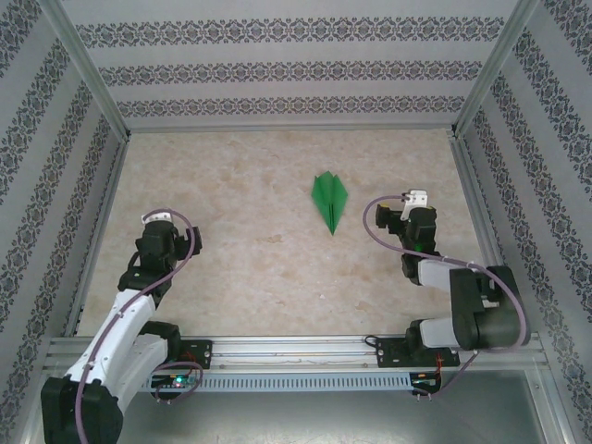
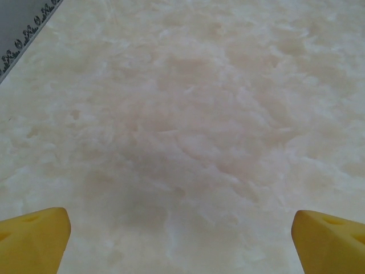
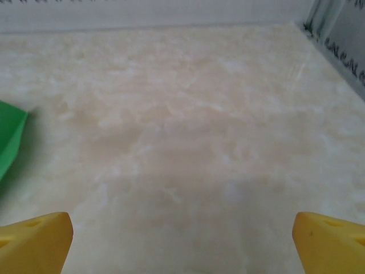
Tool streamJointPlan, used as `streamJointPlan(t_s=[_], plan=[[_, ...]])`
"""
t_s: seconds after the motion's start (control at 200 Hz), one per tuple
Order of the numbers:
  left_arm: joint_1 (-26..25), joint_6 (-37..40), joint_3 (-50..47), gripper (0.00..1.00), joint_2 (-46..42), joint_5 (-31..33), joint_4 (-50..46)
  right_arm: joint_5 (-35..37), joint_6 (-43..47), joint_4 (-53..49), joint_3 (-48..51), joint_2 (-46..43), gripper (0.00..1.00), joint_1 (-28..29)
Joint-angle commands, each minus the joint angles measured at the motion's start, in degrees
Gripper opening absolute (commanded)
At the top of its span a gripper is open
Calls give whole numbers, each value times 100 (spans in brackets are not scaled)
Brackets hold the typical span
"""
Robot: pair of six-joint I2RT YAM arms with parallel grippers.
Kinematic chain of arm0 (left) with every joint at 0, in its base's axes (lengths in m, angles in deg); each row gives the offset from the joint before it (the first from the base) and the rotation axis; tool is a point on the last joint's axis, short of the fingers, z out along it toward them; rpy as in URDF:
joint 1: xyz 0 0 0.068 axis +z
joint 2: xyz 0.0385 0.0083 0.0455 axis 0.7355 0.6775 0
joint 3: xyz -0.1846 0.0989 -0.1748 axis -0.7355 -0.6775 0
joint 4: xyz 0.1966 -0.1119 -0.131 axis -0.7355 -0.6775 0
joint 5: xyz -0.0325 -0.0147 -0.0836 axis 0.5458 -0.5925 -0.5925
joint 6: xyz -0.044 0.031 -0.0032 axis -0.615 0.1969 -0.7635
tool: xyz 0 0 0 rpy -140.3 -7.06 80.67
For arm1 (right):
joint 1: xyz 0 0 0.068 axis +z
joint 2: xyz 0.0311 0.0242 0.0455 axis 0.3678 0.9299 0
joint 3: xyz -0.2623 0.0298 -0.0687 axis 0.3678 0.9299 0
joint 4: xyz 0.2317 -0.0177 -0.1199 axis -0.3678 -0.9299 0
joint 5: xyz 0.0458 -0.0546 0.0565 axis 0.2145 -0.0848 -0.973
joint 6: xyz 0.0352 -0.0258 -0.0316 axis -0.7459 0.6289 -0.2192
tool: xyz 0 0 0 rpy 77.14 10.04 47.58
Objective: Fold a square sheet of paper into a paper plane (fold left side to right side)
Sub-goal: Reset both arms
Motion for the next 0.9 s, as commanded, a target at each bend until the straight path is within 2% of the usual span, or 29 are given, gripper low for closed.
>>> streamJointPlan(t_s=[0.0, 0.035, 0.12, 0.2, 0.545, 0.7, 0.809, 0.894], plan=[[123, 306, -235, 100, 205, 200, 1139, -223, 138, 963, -114, 600, 98, -82], [147, 368, -299, 100, 307, 194, 1353, -246, 131, 1082, -149, 711, 98, -88], [212, 494, -405, 100, 584, 137, 1833, -254, 114, 656, -237, 565, 98, -123], [270, 613, -500, 100, 861, -7, 2412, -247, 83, 834, -214, 643, 98, -130], [447, 979, -827, 100, 2543, -977, 5335, -241, 105, 774, -231, 626, 98, -127], [508, 1018, -829, 100, 3076, -1263, 6189, -242, 104, 781, -231, 626, 98, -128], [563, 1114, -705, 100, 3444, -1425, 6422, -232, 111, 782, -231, 627, 98, -132], [613, 1134, -754, 99, 3970, -1509, 7065, -240, 107, 783, -231, 627, 98, -128]])
